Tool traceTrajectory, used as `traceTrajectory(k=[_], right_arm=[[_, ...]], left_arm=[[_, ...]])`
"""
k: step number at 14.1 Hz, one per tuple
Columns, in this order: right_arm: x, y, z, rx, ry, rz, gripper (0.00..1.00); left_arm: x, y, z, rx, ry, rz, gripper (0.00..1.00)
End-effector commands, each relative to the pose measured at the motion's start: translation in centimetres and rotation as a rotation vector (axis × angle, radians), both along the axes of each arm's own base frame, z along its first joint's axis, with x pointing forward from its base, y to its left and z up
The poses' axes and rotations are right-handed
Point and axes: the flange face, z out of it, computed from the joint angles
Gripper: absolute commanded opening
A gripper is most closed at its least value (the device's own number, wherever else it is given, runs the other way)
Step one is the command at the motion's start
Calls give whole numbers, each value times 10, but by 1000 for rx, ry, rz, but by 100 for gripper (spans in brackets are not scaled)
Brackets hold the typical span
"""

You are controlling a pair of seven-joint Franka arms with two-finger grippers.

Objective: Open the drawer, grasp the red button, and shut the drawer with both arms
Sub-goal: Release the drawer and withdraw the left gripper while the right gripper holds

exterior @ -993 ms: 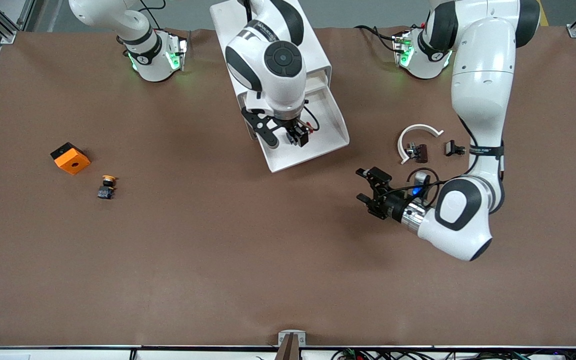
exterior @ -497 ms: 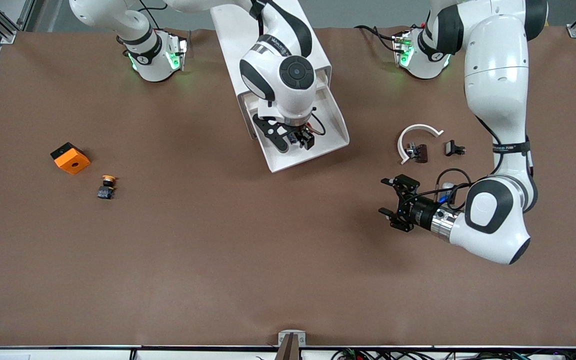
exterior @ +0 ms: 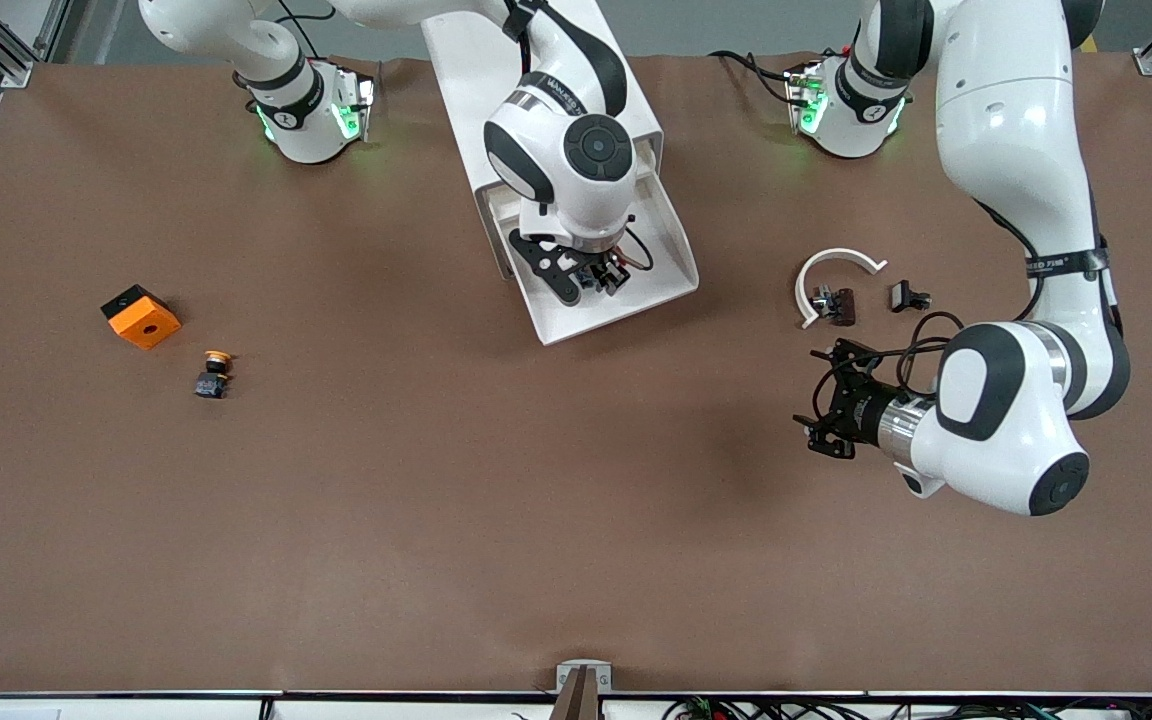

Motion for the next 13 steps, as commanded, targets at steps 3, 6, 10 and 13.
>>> traceTrajectory(k=[3, 6, 10, 13], right_arm=[[-3, 7, -1, 11, 2, 59, 33], [-3, 7, -1, 11, 2, 62, 9], [1, 6, 9, 22, -3, 54, 4], [10, -1, 36, 26, -2, 40, 4]], left_arm=[[-6, -5, 38, 33, -129, -232, 100], [-7, -1, 67, -42, -221, -415, 100], [-13, -1, 99, -28, -294, -653, 100], [-17, -3, 113, -25, -315, -736, 100]])
